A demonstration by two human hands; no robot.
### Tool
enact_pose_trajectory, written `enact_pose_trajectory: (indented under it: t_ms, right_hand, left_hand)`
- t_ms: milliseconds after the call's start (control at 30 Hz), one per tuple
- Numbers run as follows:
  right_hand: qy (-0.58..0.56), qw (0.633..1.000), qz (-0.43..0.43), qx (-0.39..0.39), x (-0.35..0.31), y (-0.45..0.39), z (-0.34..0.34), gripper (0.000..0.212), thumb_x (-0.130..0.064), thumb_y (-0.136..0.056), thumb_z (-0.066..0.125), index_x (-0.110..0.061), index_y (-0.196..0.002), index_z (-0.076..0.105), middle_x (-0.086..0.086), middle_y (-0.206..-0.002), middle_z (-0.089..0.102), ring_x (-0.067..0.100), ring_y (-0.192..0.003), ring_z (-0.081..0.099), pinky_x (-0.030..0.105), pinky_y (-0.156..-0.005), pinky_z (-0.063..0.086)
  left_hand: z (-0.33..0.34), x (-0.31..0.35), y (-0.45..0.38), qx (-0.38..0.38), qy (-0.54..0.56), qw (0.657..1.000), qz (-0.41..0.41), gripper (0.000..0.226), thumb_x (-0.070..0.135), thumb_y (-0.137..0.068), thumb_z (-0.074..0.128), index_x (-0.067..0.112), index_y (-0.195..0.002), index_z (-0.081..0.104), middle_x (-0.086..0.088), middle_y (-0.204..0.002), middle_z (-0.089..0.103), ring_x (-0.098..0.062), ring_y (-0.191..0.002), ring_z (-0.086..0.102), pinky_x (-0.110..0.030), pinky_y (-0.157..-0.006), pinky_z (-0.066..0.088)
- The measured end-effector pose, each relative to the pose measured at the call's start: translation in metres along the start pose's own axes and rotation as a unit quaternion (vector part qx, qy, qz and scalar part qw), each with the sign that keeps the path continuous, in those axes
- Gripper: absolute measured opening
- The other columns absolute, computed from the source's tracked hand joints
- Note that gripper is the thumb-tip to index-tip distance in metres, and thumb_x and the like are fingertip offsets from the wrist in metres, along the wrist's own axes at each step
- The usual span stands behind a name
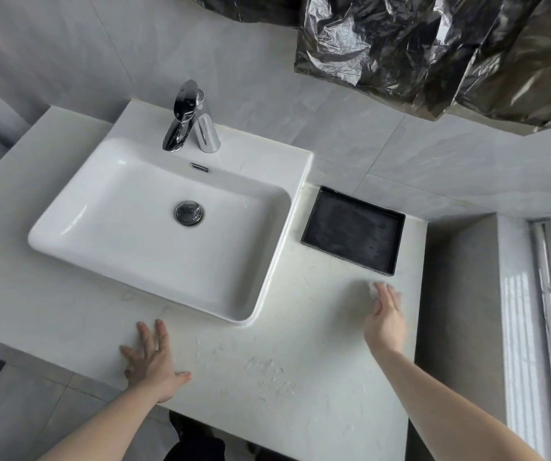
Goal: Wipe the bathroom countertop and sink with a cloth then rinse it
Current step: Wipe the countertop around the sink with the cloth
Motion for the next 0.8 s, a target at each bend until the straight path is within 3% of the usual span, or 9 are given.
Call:
enact_pose_trajectory:
  t_ms: [67,167,267,367,467,567,667,733,800]
  right_hand:
    - [-0.013,0.997,-0.07,-0.027,-0.046,0.005,0.029,0.051,-0.006,-0.107,0.031,-0.029,-0.149,0.049,-0.003,-0.164,0.037,0.016,-0.157,0.018,0.027,-0.121,0.02]
    - [-0.005,0.983,-0.154,-0.097,-0.113,0.021,0.082,0.066,0.009,-0.097,0.033,-0.029,-0.151,0.046,0.001,-0.167,0.031,0.022,-0.159,0.012,0.04,-0.127,0.02]
    - [0.093,0.953,-0.215,-0.192,-0.149,0.046,0.135,0.076,0.005,-0.093,0.034,-0.026,-0.161,0.024,0.001,-0.172,0.009,0.027,-0.159,-0.004,0.048,-0.129,0.003]
    - [0.157,0.939,-0.226,-0.208,-0.145,0.059,0.149,0.073,-0.01,-0.1,0.033,-0.03,-0.164,0.003,-0.007,-0.172,-0.011,0.026,-0.157,-0.019,0.052,-0.128,-0.005]
    - [0.154,0.943,-0.22,-0.198,-0.113,0.059,0.133,0.065,-0.021,-0.106,0.027,-0.035,-0.163,-0.001,-0.009,-0.171,-0.015,0.023,-0.156,-0.022,0.049,-0.128,-0.006]
    - [0.136,0.969,-0.15,-0.137,-0.051,0.048,0.094,0.061,-0.029,-0.108,0.027,-0.037,-0.164,0.003,-0.008,-0.171,-0.014,0.02,-0.156,-0.022,0.047,-0.128,-0.007]
    - [0.133,0.986,-0.063,-0.075,0.024,0.037,0.05,0.059,-0.025,-0.108,0.028,-0.032,-0.164,0.013,0.001,-0.173,-0.002,0.022,-0.159,-0.011,0.047,-0.129,0.0]
    - [0.13,0.991,-0.016,-0.037,0.059,0.032,0.019,0.059,-0.012,-0.106,0.032,-0.026,-0.162,0.022,0.005,-0.172,0.012,0.025,-0.16,0.003,0.052,-0.127,0.017]
    - [0.103,0.994,0.032,-0.004,0.074,0.031,-0.005,0.063,-0.002,-0.101,0.036,-0.028,-0.159,0.029,-0.001,-0.17,0.02,0.024,-0.157,0.017,0.054,-0.115,0.04]
  left_hand:
    - [0.0,0.001,0.0,-0.002,-0.002,1.0,0.0,0.135,0.056,-0.077,0.075,0.029,-0.146,-0.037,-0.005,-0.151,-0.047,-0.053,-0.145,-0.015,-0.062,-0.113,0.03]
    - [-0.001,0.0,0.0,0.0,-0.006,1.0,-0.001,0.134,0.057,-0.077,0.074,0.029,-0.147,-0.037,-0.006,-0.153,-0.046,-0.054,-0.145,-0.014,-0.061,-0.113,0.03]
    - [-0.001,-0.002,-0.003,0.003,-0.007,1.0,0.0,0.134,0.058,-0.077,0.074,0.029,-0.147,-0.036,-0.006,-0.153,-0.045,-0.055,-0.145,-0.013,-0.061,-0.113,0.03]
    - [0.002,-0.002,-0.004,0.003,-0.006,1.0,0.003,0.133,0.058,-0.077,0.074,0.029,-0.148,-0.035,-0.005,-0.153,-0.045,-0.055,-0.145,-0.013,-0.062,-0.113,0.029]
    - [0.003,-0.002,-0.005,-0.001,-0.007,1.0,0.006,0.132,0.057,-0.078,0.074,0.03,-0.147,-0.035,-0.004,-0.153,-0.046,-0.054,-0.145,-0.014,-0.064,-0.113,0.028]
    - [0.004,-0.002,-0.005,-0.002,-0.008,1.0,0.005,0.132,0.056,-0.077,0.075,0.031,-0.148,-0.033,-0.004,-0.153,-0.045,-0.054,-0.145,-0.015,-0.065,-0.112,0.027]
    - [0.004,-0.002,-0.005,-0.004,-0.007,1.0,0.004,0.132,0.055,-0.078,0.075,0.031,-0.148,-0.033,-0.003,-0.153,-0.045,-0.054,-0.145,-0.015,-0.066,-0.113,0.026]
    - [0.004,-0.002,-0.005,-0.006,-0.007,1.0,0.004,0.131,0.055,-0.078,0.075,0.03,-0.148,-0.034,-0.004,-0.153,-0.046,-0.054,-0.145,-0.016,-0.066,-0.113,0.025]
    - [0.004,-0.002,-0.005,-0.005,-0.005,1.0,0.005,0.131,0.055,-0.078,0.074,0.03,-0.148,-0.033,-0.004,-0.153,-0.046,-0.054,-0.145,-0.016,-0.065,-0.113,0.024]
Point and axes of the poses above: each hand's wrist, its own y-axis away from the middle knuckle, its own z-axis out of the palm, x = y × z, the point moved 10 cm from there along -y, towards the middle knuckle
